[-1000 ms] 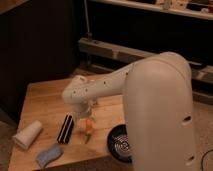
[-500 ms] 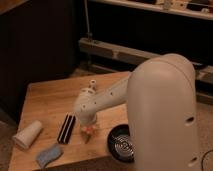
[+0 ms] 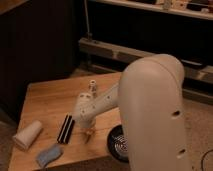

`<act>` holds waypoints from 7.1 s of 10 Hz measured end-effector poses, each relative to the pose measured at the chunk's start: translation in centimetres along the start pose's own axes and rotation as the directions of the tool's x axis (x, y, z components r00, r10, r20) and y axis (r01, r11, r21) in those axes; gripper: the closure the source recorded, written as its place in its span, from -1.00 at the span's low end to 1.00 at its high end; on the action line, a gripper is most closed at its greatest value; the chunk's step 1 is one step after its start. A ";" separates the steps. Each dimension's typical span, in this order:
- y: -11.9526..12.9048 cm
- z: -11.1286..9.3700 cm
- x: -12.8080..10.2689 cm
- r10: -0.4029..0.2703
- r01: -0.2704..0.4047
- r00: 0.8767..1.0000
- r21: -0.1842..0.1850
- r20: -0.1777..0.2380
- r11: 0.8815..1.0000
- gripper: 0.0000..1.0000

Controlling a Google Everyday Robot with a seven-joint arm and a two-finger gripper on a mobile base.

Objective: Place the pepper in the ceramic bowl

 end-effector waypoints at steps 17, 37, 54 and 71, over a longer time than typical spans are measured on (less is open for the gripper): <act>-3.1 -10.6 0.6 0.054 -0.056 0.997 0.057 0.046 0.997 1.00; -30.7 -9.1 22.2 0.425 -0.428 0.899 -0.008 -0.111 0.904 1.00; -17.1 -6.9 11.1 0.274 -0.275 0.961 -0.013 -0.038 0.961 1.00; -14.9 -8.6 9.4 0.242 -0.242 0.970 -0.048 -0.001 0.969 -0.60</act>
